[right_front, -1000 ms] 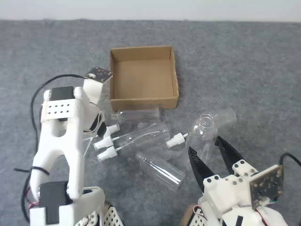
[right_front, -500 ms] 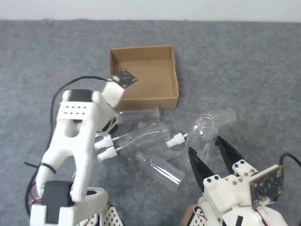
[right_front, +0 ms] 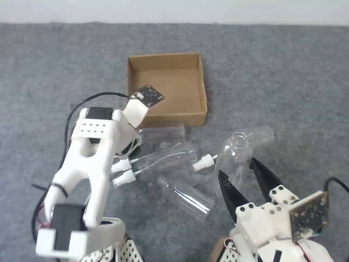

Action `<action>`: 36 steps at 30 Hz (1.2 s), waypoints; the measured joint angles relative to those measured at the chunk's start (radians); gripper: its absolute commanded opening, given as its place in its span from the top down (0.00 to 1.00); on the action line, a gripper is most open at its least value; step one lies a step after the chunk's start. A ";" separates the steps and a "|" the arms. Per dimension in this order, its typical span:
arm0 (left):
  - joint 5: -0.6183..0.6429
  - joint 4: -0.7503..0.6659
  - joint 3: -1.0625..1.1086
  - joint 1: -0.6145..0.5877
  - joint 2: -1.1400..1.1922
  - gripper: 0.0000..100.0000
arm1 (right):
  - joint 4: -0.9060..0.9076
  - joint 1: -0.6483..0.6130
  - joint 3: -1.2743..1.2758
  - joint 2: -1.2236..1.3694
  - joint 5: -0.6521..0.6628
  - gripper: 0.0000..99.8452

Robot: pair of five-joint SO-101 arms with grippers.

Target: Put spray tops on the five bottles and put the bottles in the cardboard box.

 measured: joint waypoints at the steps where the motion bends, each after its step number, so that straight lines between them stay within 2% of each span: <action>1: -0.002 -0.014 0.000 0.000 0.034 0.84 | 0.000 0.000 0.000 0.000 0.000 0.97; 11: -0.003 -0.064 -0.063 0.005 0.279 0.84 | 0.000 0.000 0.000 0.000 0.000 0.97; 24: -0.003 -0.051 -0.089 0.012 0.324 0.98 | 0.000 0.000 0.000 0.000 0.000 0.97; 36: 0.021 0.149 -0.187 0.002 0.311 0.99 | 0.000 0.000 0.000 0.000 0.000 0.97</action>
